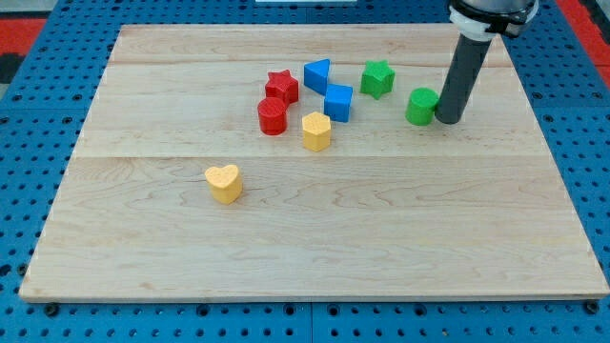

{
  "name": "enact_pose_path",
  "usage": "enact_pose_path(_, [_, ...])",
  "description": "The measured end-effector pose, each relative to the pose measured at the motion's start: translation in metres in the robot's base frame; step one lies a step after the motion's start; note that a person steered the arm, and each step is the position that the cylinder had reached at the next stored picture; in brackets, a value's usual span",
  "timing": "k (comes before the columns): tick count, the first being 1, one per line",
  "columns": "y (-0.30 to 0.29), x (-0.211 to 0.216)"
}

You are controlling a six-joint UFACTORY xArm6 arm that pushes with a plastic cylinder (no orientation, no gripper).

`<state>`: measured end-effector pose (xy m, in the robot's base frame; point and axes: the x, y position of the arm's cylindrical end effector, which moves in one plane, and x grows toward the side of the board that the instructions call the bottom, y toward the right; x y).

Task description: Move your arm closer to the yellow heart

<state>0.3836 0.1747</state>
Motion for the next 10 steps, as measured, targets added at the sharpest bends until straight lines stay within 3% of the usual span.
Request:
enact_pose_path(5, [-0.02,0.006])
enact_pose_path(7, [-0.016,0.117])
enact_pose_path(8, [-0.042,0.174])
enact_pose_path(9, [-0.095,0.201])
enact_pose_path(10, [-0.168,0.202])
